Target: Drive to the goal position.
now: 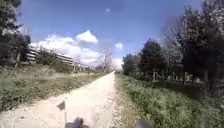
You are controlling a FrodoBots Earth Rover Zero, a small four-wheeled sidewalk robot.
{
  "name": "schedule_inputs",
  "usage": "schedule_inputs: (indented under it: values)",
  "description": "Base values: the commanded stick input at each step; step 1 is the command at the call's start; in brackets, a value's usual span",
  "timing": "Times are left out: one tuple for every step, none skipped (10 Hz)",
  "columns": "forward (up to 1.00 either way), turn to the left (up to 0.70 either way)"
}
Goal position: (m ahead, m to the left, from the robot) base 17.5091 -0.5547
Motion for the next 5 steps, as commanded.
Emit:
schedule_inputs:
  values:
    - [0.7,0.0]
    - [0.7,0.0]
    - [0.7,0.0]
    - [0.7,0.0]
    - [0.7,0.0]
